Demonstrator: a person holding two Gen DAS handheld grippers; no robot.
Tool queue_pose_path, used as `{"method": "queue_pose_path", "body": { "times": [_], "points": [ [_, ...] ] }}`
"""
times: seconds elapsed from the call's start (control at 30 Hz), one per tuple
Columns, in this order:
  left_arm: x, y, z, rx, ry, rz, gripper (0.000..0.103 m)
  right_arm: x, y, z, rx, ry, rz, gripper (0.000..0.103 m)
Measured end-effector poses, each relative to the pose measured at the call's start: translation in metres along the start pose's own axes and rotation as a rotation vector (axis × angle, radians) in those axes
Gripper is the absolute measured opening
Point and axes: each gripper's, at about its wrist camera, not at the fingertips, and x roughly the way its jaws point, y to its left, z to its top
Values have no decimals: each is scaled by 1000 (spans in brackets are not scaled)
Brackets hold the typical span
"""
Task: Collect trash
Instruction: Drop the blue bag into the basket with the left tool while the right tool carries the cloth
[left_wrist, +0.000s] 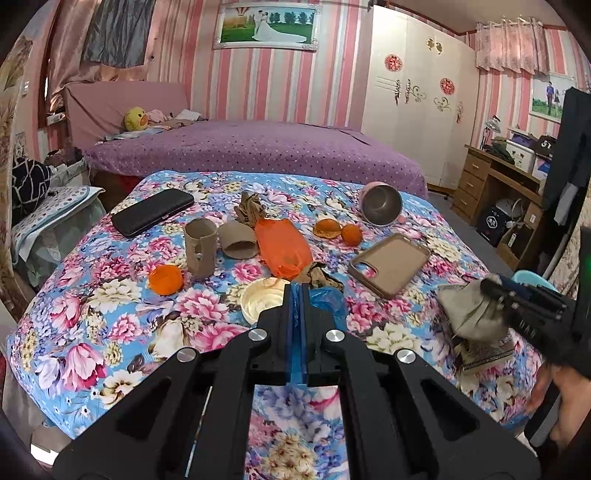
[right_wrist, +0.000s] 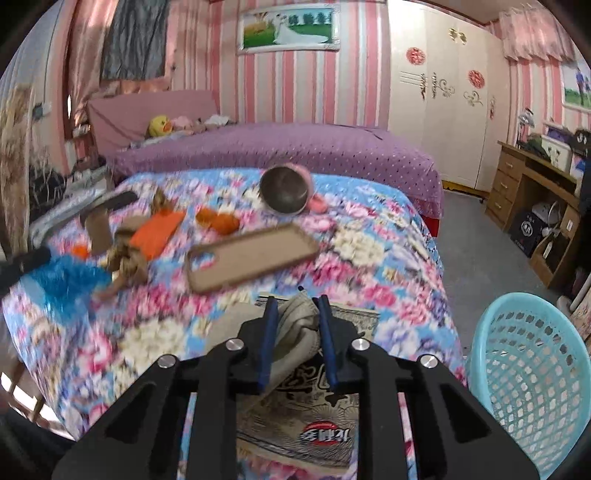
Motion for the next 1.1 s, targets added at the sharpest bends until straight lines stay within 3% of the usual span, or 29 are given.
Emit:
{"method": "queue_pose_path", "body": {
  "times": [0.2, 0.57, 0.83, 1.1],
  "points": [
    [3, 1, 3, -5, -4, 7, 1, 5, -22, 25, 73, -52, 29, 22],
    [16, -15, 13, 11, 9, -9, 1, -7, -62, 35, 113, -129, -59, 22],
    [12, -65, 28, 50, -21, -82, 1, -39, -122, 25, 116, -154, -199, 23],
    [14, -143, 44, 99, -47, -200, 1, -72, -199, 2, 186, -150, -319, 23]
  ]
}}
